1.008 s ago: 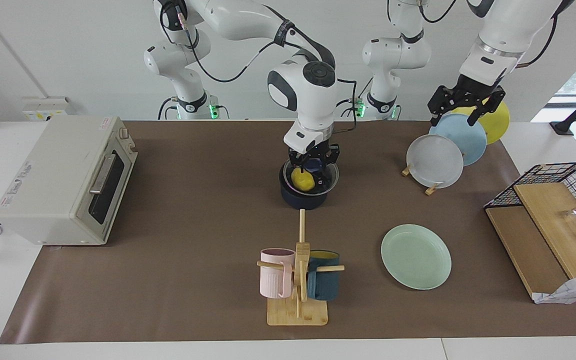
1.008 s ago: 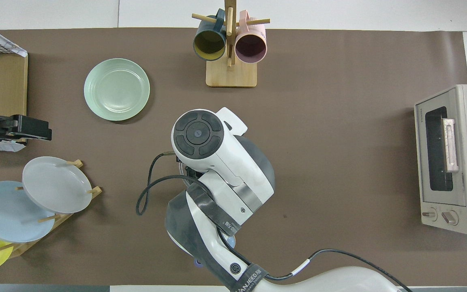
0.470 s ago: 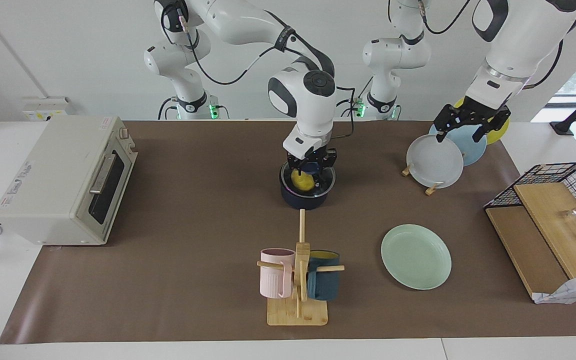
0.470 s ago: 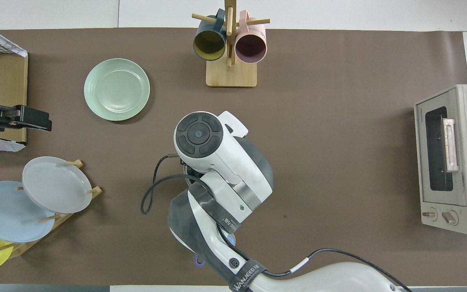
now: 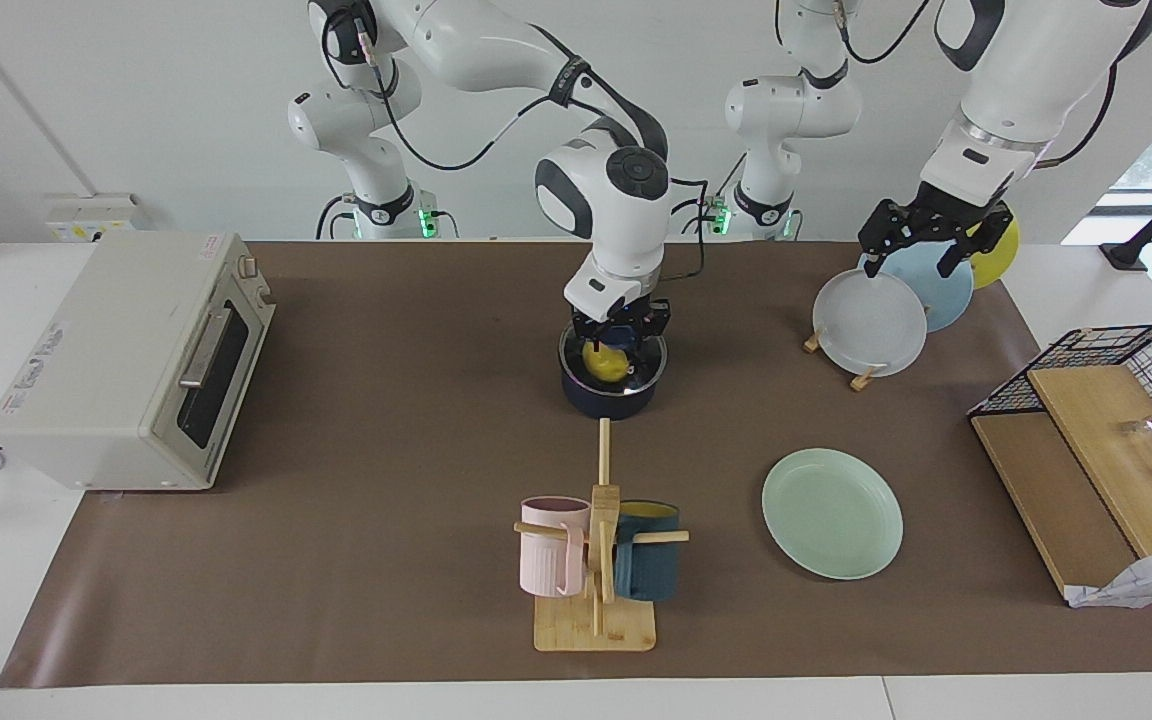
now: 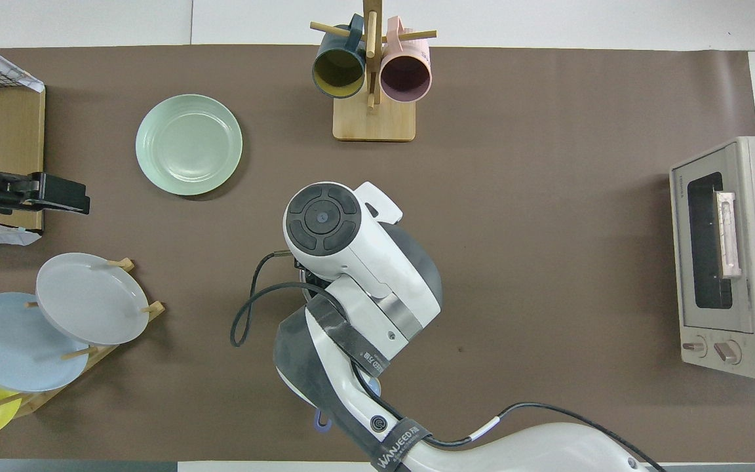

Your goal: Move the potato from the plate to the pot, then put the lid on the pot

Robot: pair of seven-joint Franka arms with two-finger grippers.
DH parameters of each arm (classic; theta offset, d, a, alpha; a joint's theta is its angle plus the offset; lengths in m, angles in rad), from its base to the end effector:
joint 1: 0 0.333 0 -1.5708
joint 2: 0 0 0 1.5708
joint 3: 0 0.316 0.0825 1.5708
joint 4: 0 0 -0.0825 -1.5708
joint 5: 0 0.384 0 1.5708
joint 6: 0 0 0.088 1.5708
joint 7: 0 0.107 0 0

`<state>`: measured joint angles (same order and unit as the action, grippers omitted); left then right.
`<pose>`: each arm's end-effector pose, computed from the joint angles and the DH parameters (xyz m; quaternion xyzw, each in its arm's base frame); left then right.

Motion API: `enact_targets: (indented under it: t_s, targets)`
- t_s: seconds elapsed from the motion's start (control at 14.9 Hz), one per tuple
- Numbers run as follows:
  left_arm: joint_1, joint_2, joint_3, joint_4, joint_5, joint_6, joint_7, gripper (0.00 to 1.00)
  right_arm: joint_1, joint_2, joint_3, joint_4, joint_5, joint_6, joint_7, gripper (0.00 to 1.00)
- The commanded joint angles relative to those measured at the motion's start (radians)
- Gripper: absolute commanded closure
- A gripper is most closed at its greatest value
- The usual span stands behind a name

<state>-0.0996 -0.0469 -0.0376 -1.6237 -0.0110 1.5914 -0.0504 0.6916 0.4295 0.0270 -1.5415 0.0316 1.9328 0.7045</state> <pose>0.5363 -0.0757 0.6270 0.9990 -0.0433 0.0068 0.0053 0.5092 0.4450 0.4022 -0.9996 -0.0001 0.0277 0.0030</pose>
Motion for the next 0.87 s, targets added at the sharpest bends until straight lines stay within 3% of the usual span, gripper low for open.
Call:
enact_targets:
  t_s: [0.0, 0.54, 0.67, 0.81]
  targets:
    - [0.003, -0.008, -0.005, -0.001, 0.003, -0.024, -0.016, 0.00, 0.000, -0.023, 0.001, -0.031, -0.009, 0.025, 0.024, 1.00]
    - [0.009, 0.001, -0.002, 0.011, 0.005, -0.025, -0.013, 0.00, -0.001, -0.023, 0.001, -0.034, -0.002, 0.029, 0.026, 0.98]
    - [0.014, 0.002, 0.004, 0.013, 0.005, -0.033, 0.000, 0.00, -0.003, -0.023, 0.001, -0.034, -0.004, 0.029, 0.026, 0.26]
    - [0.015, 0.002, 0.010, 0.013, 0.005, -0.027, 0.012, 0.00, -0.004, -0.023, 0.001, -0.028, -0.012, 0.026, 0.024, 0.00]
